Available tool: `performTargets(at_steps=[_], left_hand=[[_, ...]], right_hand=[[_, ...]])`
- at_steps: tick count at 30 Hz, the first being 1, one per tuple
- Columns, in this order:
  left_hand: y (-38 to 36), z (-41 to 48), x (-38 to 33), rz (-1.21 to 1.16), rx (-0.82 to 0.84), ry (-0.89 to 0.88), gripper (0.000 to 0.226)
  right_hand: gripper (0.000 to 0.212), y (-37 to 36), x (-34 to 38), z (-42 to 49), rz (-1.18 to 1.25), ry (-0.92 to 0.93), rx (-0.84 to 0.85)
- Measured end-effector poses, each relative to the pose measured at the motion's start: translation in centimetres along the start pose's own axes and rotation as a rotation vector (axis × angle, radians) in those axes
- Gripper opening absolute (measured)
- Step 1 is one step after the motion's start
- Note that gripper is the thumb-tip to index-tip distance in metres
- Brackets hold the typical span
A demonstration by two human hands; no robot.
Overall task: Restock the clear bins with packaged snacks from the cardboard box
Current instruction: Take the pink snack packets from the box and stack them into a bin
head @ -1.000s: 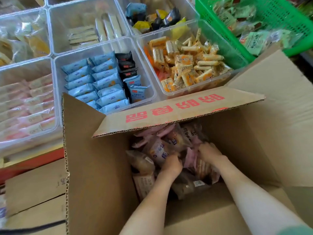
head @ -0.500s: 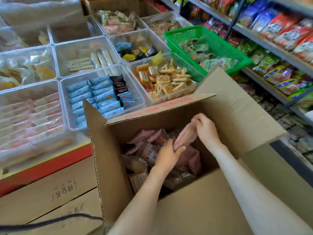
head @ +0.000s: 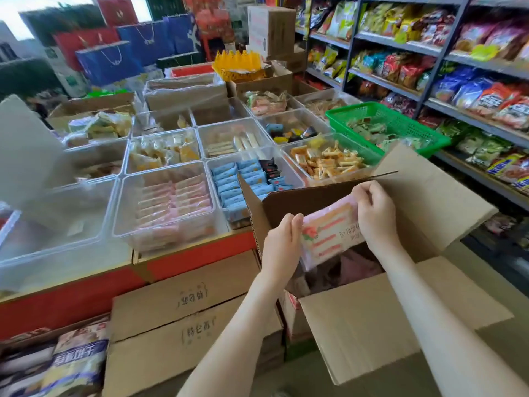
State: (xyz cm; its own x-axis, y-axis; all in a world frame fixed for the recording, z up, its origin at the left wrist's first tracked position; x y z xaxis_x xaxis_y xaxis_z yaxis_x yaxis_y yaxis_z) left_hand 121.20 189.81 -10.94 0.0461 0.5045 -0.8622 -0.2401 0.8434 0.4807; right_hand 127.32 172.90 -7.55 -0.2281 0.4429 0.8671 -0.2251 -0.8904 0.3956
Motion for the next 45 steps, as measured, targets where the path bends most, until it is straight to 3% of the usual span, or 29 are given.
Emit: performTargets(at_steps=[4,10,17,25,30,36,38,40,44,45], left_hand=[[4.5,-0.5,1.1,-0.126,-0.100,0.013,0.043],[12.0,0.4,4.6,-0.264,-0.166,0.061,0.036],[22.3,4.8,11.7,-0.153,-0.165,0.078,0.036],[27.3,9.8,20.3,-0.004,-0.058,0.178,0.040],[28.0,11.3,24.8,-0.185,-0.111,0.438,0.040],[27.9,11.2,26.1,-0.345,0.265,0.536,0.021],[27.6,11.0,26.5,-0.248,0.474,0.510,0.025],[27.2,11.2,26.8,-0.142,0.574,0.449,0.025],[26.5,12.7,25.7,-0.346,0.376,0.405,0.029],[26.2,13.1,25.1,-0.306,0.363,0.391,0.028]], right_hand=[[0.023,-2.9,3.8,-0.9,0.018,0.073,0.093],[0.020,-10.3,9.5,-0.3,-0.073,0.201,0.180],[0.021,-23.4,13.8,1.4,-0.137,0.224,0.274],[0.018,-34.1,9.5,1.7,-0.243,-0.001,0.415],[0.023,-36.0,7.8,1.0,-0.081,-0.271,0.778],[0.023,-36.9,6.5,1.4,0.083,-0.358,0.712],[0.022,-37.1,5.9,2.5,0.011,-0.291,0.687],[0.026,-37.2,5.8,3.5,-0.112,-0.175,0.749],[0.020,-38.2,7.5,3.8,-0.320,0.076,1.042],[0.021,-38.5,7.9,3.7,-0.351,0.127,1.071]])
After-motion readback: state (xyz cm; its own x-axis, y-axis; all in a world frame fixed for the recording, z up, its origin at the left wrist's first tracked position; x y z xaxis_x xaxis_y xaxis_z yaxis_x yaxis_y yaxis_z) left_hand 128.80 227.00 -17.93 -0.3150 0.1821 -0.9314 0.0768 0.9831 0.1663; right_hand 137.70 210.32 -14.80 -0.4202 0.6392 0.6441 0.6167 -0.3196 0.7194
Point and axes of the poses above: each hand's wrist, its own z-axis towards the middle knuckle, its own y-axis out of the back of the hand, x = y × z, the point moved 2 cm from there along z, towards the middle knuckle, and after that the axes turned 2 degrees about x, right-handed, at the moved point
